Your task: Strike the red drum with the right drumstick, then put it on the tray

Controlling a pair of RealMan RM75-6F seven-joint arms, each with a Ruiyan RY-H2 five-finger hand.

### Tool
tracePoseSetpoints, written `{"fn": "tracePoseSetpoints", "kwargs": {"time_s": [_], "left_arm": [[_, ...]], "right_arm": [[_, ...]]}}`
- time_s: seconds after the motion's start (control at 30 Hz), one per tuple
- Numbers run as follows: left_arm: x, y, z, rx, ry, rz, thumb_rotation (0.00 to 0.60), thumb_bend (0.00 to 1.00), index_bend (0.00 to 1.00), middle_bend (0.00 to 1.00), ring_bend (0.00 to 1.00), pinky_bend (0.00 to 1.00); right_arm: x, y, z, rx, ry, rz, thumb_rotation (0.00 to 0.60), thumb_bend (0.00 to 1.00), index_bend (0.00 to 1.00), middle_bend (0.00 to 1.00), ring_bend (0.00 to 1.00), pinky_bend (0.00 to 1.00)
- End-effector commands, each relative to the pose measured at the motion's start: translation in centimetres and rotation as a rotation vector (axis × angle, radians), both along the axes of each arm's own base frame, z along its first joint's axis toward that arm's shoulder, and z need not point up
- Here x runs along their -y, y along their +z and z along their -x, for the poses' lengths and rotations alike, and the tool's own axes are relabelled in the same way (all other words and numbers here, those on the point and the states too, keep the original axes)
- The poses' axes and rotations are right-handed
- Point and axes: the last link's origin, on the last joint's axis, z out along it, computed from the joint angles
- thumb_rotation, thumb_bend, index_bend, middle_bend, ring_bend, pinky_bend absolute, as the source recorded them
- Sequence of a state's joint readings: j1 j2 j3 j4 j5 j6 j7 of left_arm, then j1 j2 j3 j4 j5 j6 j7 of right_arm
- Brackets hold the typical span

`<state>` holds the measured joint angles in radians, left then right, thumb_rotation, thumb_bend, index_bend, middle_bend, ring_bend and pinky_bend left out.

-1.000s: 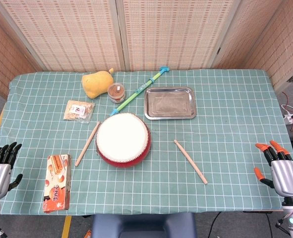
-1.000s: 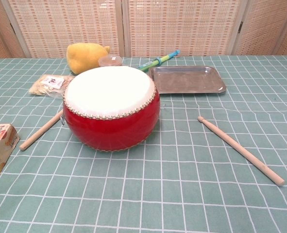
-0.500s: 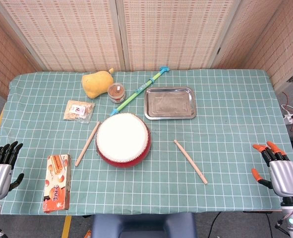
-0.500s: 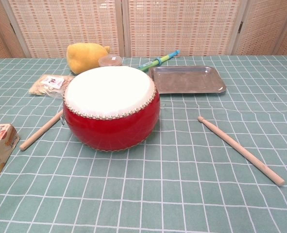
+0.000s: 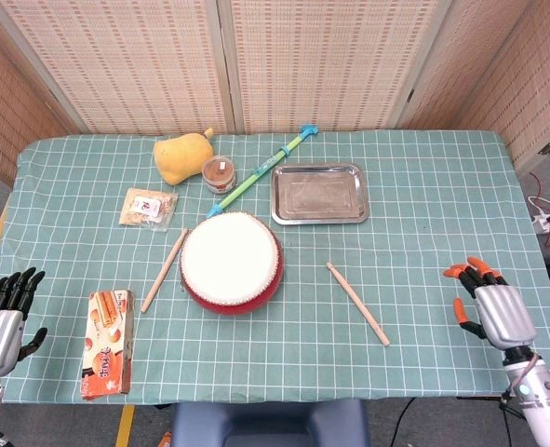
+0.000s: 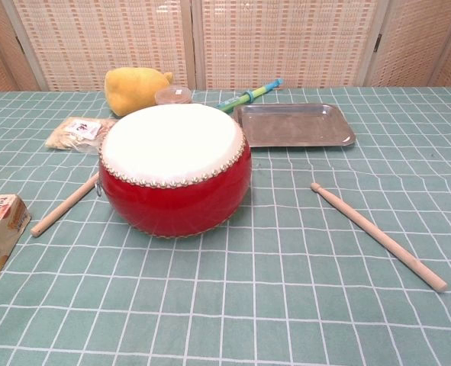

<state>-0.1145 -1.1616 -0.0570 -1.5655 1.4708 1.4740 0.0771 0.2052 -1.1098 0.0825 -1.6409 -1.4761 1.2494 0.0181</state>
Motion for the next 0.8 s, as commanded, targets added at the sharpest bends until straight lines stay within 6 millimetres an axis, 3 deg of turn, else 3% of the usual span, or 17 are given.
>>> {"fn": "tracePoseSetpoints", "kwargs": {"time_s": [0.03,0.13,0.27,0.57,0.8], "left_arm": [[0.1,-0.1,0.1,0.002,0.003,0.003,0.6,0.24,0.05,0.03,0.0,0.05],[0.3,-0.1,0.2,0.005,0.006,0.003,0.6,0.24,0.05,0.03,0.0,0.05],[0.5,-0.1,0.4,0.006,0.009,0.004,0.6,0.24,0.05,0.03,0.0,0.05],[0.6,-0.3,0.7,0.012,0.007,0.014,0.6,0.24,0.05,0.03,0.0,0.05],[0.5,-0.4,0.6,0.017,0.0,0.017,0.6,0.24,0.05,0.03,0.0,0.05]], "right_arm": [[3.2,-1.7,-1.4,-0.008,0.023,-0.085,0.552,0.84,0.37,0.22,0.1,0.22],[5.2,-3.6,-2.0,-0.033,0.031,-0.145,0.448,0.89,0.4,0.22,0.06,0.11],[6.9,-6.2,-2.8,-0.043,0.033,-0.21,0.391,0.9,0.43,0.19,0.0,0.0],[8.9,-10.9,-3.5,-0.062,0.044,-0.312,0.381,0.9,0.45,0.16,0.0,0.0],[9.4,-12.5,-3.3,-0.094,0.058,-0.331,0.381,0.9,0.45,0.15,0.0,0.0]]}}
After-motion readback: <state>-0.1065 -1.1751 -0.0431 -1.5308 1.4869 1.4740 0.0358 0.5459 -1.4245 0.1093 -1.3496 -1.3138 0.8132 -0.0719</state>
